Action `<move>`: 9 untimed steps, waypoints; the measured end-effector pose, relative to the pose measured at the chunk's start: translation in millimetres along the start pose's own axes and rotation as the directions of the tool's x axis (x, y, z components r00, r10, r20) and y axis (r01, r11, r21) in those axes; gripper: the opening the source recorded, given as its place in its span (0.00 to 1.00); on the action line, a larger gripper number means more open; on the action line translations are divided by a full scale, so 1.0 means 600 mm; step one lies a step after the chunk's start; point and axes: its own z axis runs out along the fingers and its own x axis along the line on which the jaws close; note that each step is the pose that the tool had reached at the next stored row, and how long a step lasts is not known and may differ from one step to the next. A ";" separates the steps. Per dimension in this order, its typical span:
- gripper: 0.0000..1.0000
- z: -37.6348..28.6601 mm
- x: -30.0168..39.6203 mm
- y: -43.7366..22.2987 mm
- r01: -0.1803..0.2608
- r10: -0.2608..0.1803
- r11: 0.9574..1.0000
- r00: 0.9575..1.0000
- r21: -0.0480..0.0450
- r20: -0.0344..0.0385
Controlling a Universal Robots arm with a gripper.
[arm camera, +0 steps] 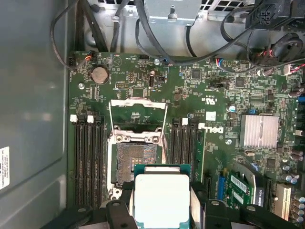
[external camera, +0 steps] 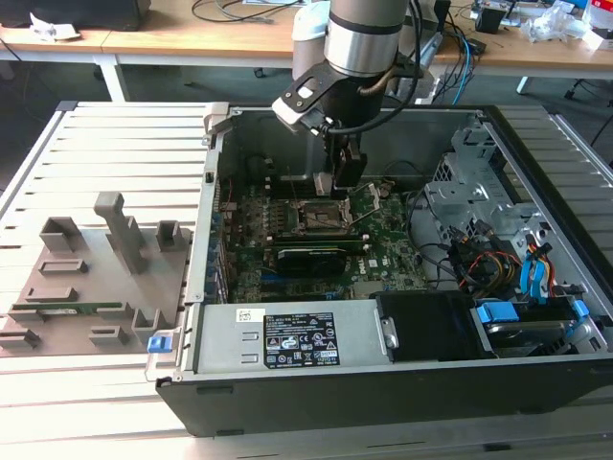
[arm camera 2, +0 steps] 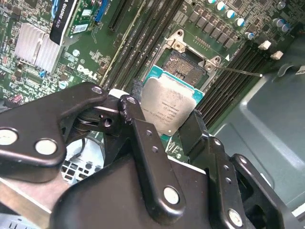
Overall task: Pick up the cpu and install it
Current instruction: 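Place the cpu into insertion slot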
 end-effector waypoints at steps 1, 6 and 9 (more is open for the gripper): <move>0.55 0.000 0.000 0.000 0.000 0.000 1.000 1.000 0.000 0.000; 0.55 0.014 0.000 0.001 0.000 0.000 1.000 1.000 0.000 0.001; 0.55 0.022 0.001 0.001 0.000 0.000 1.000 1.000 0.000 0.001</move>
